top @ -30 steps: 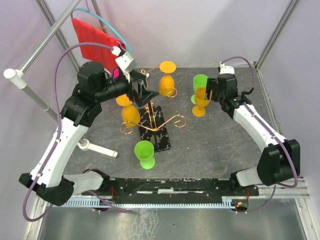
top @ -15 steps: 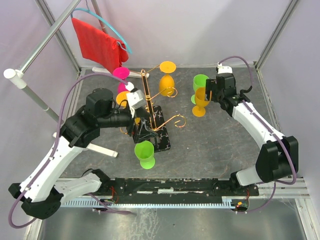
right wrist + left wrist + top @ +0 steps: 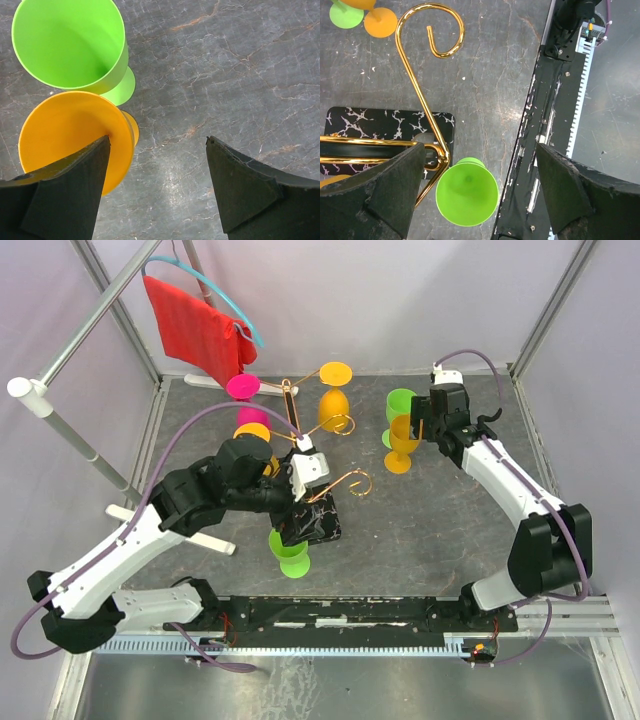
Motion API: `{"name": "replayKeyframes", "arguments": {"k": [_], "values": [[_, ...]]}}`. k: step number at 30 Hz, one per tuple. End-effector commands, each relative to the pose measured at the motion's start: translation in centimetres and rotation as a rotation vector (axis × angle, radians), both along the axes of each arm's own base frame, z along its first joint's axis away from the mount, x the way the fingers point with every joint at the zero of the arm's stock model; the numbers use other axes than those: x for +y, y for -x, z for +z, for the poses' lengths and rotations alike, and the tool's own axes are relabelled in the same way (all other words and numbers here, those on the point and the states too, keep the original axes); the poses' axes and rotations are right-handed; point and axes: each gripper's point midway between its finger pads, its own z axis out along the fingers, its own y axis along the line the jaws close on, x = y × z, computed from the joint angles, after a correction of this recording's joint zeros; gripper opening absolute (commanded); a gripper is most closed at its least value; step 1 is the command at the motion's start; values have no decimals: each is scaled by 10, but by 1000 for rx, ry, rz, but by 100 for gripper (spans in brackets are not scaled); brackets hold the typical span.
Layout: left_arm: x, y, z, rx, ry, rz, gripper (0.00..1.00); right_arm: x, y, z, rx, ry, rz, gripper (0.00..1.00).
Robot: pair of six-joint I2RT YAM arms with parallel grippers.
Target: Place the wine glass upside down on the wine glass rack
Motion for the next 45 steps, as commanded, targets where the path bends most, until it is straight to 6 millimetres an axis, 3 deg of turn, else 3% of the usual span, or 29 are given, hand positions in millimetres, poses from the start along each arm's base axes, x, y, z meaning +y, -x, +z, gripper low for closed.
{"name": "replayKeyframes", "arguments": {"k": [1, 10, 14, 29, 37, 45], "values": [[9, 11, -7, 20, -64, -10, 95, -3, -12, 17, -46, 10, -11, 85], [14, 0, 37, -158, 79, 47, 96, -1, -14, 11, -35, 8, -5, 85], [15, 1, 37, -170, 88, 40, 96, -2, -14, 11, -32, 13, -3, 85], [28, 40, -3, 8, -15, -78, 91, -3, -17, 9, -22, 23, -3, 85], [35, 23, -52, 19, -172, -16, 83, -3, -18, 9, -20, 24, -4, 86], [31, 19, -70, 36, -196, 3, 78, -8, -14, 8, -18, 45, -10, 86]]}}
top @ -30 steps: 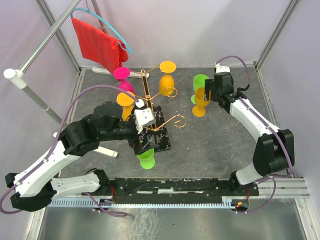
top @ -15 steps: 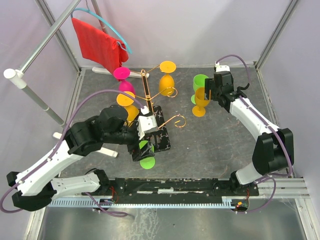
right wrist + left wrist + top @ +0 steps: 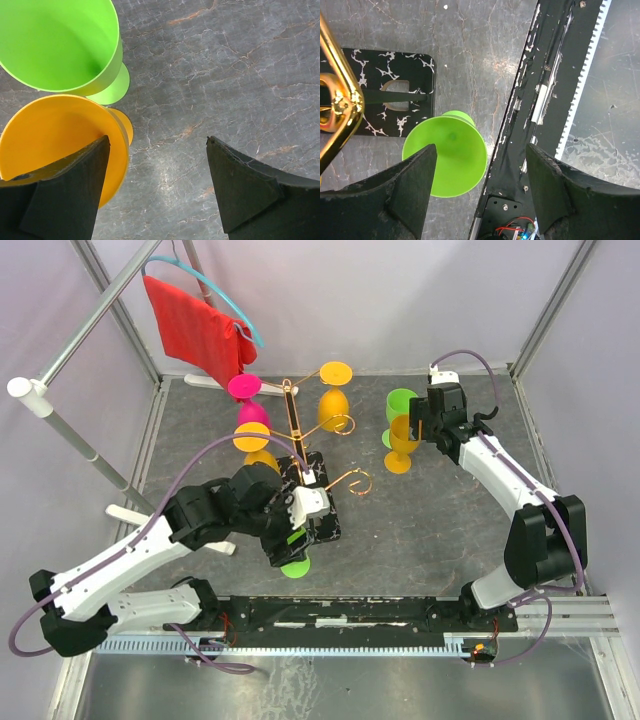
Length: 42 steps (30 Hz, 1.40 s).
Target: Place the wine glass upside down on the wine glass rack
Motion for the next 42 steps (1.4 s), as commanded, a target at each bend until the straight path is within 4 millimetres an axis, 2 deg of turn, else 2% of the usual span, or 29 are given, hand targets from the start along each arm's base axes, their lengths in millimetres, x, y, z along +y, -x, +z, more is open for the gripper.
{"name": "replayKeyframes", "arguments": {"k": [1, 13, 23, 33, 40, 42], "values": [[-3, -6, 0, -40, 11, 3, 77, -5, -9, 22, -60, 12, -14, 86], [-14, 7, -27, -54, -40, -30, 75, -7, -7, 20, -56, 21, -11, 86], [-14, -9, -45, -103, -109, 23, 73, -10, -2, 20, -62, 26, -15, 86], [-16, -8, -61, -64, -152, 29, 55, -13, 1, 24, -71, 26, -18, 86], [-17, -1, -64, -32, -149, 19, 32, -15, 2, 26, -74, 28, -20, 87], [-18, -1, -62, -30, -140, 19, 22, -14, 2, 25, -73, 26, -19, 86]]}}
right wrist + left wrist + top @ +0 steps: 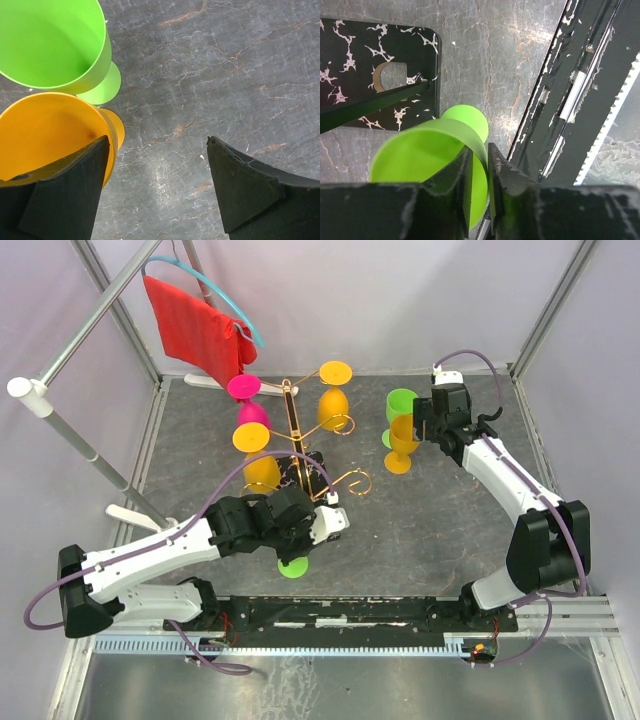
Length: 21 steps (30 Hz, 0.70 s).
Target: Place the wine glass upside down on the wine glass rack
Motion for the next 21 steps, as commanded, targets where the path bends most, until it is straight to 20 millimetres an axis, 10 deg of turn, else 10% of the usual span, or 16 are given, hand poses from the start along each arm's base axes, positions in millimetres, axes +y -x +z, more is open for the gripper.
{"name": "replayKeyframes", "arguments": {"k": [1, 13, 21], "values": [[-11, 4, 8, 18, 58, -5, 17, -4, -2, 20, -62, 1, -13, 86], [-29, 22, 37, 65, 146, -154, 3, -6, -1, 21, -60, 4, -19, 86], [-77, 37, 94, 53, 363, -396, 3, -13, -3, 16, -15, -32, -86, 86]]}}
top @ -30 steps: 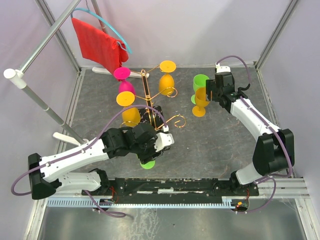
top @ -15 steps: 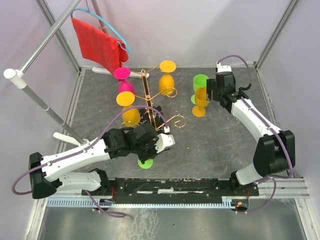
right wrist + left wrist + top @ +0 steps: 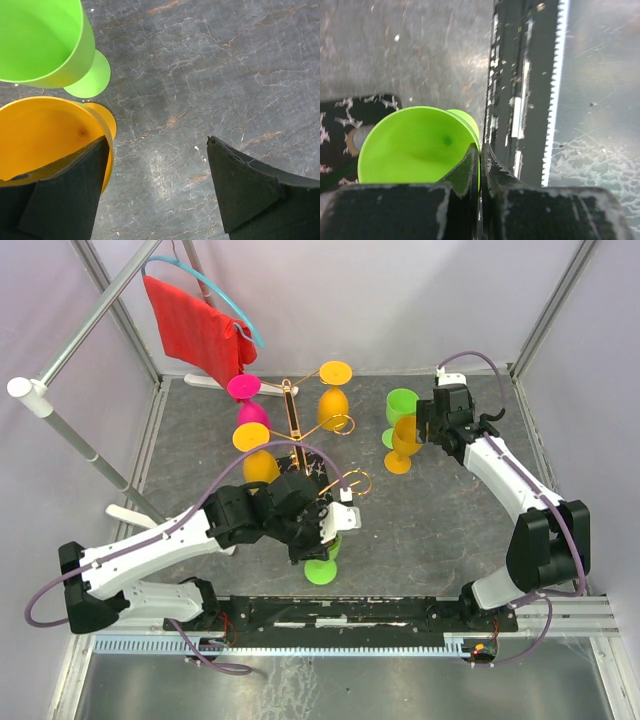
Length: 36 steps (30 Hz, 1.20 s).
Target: Place the wine glass upside down on the wine glass rack
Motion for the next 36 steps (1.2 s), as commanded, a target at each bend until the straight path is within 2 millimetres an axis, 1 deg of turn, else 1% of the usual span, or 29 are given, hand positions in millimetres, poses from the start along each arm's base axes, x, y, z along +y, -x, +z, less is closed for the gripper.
{"name": "replayKeyframes", "arguments": {"k": [1, 4, 7, 12, 16, 18, 21, 24, 28, 30, 32, 34, 36], "values": [[-46, 10, 60, -48, 234, -218, 3, -6, -10, 22, -53, -53, -64, 86], [-61, 14, 78, -48, 282, -309, 3, -5, -11, 29, -65, -65, -65, 87], [-71, 16, 87, -54, 302, -371, 3, -3, -11, 41, -90, -77, -50, 87], [-77, 17, 93, -64, 316, -416, 3, 12, -10, 59, -143, -138, 31, 87], [-82, 16, 105, -94, 364, -427, 3, 25, -9, 71, -194, -188, 103, 87], [-87, 13, 114, -123, 400, -429, 3, 27, -7, 78, -225, -200, 115, 87], [-98, 5, 139, -197, 486, -420, 3, 25, -4, 89, -267, -205, 113, 87], [-109, -3, 167, -289, 588, -406, 3, 12, 3, 107, -310, -176, 57, 87], [-124, -11, 207, -401, 736, -398, 3, -25, 18, 134, -343, -79, -104, 87], [-131, -20, 224, -461, 792, -368, 3, -40, 28, 146, -364, -40, -175, 88], [-138, -33, 233, -525, 817, -323, 3, -54, 38, 157, -389, -13, -242, 88], [-142, -51, 240, -602, 820, -259, 3, -65, 48, 168, -417, 7, -297, 88], [-147, -75, 246, -665, 817, -181, 3, -76, 58, 178, -436, 32, -345, 88]]}}
